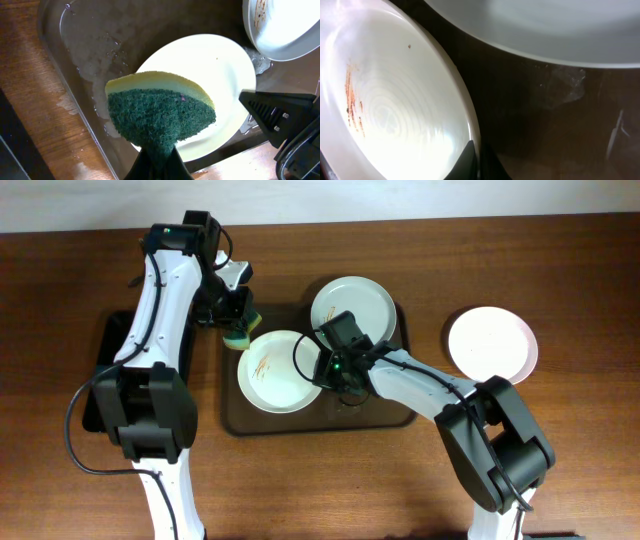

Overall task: Clean dirty plates on tray and stack at the side
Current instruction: 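Scrub the white plate with the sponge in the left gripper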

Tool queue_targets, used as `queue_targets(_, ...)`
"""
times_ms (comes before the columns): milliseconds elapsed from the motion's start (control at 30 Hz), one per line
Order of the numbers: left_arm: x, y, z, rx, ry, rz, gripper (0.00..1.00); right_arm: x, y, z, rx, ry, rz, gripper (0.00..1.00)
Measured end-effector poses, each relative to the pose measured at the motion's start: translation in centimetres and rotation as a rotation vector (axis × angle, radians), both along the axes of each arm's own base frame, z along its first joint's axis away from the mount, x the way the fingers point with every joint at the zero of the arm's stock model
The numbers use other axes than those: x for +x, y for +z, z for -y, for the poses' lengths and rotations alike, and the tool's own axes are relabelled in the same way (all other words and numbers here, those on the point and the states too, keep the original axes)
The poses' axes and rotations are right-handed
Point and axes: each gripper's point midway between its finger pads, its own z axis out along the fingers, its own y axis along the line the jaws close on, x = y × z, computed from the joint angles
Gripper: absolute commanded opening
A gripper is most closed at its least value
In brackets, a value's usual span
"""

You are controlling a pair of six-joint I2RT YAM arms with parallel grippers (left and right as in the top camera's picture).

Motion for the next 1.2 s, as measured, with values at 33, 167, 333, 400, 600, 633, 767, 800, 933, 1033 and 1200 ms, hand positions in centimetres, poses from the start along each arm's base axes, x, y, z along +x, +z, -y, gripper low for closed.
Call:
queue_targets(33,-0.1,-0.2,0.0,0.0,-0.003,-0.004,0.01,0.1,0.0,0.1,0.006,0.005,-0.003,0.04)
queue_targets(167,-0.1,-4.6,0.5,-0.031,-0.016,-0.01,0.01,0.2,-0.1,0.3,0.018,0.017,-0.008,0.04)
queue_targets(333,-0.8,-9.3,1.7,-0.105,-0.017,-0.011,0.01,0.1,-0.1,0.2,0.021,0.022,-0.008,0.04)
queue_targets(400,-1.0,-10.9,2.2,-0.136,-0.02,0.007,0.01,0.1,-0.1,0.2,0.022,0.023,-0.009,0.04)
queue_targets(600,-2.5,-11.0,4.7,-0.236,-0.065,0.013,0.01,0.1,-0.1,0.2,0.022,0.024,-0.01,0.04)
queue_targets(633,-3.1,-10.9,5.8,-0.267,-0.091,0.001,0.01,0.1,-0.1,0.2,0.022,0.024,-0.01,0.04)
queue_targets(767,-5.0,-10.9,8.4,-0.32,-0.153,-0.043,0.01,0.1,-0.1,0.2,0.021,0.024,-0.011,0.04)
queue_targets(800,-5.0,-11.1,8.2,-0.305,-0.148,-0.045,0.01,0.1,-0.1,0.2,0.021,0.024,-0.011,0.04)
queue_targets(933,-4.6,-11.4,6.6,-0.248,-0.071,-0.065,0.01,0.1,-0.1,0.2,0.022,0.024,-0.01,0.04)
queue_targets(1033,-3.2,-11.3,1.4,-0.168,0.048,-0.058,0.01,0.1,-0.1,0.2,0.022,0.024,-0.01,0.04)
queue_targets(1200,-2.5,-11.2,-1.7,-0.033,0.081,-0.048,0.01,0.0,0.3,-0.8,0.056,0.046,-0.005,0.04)
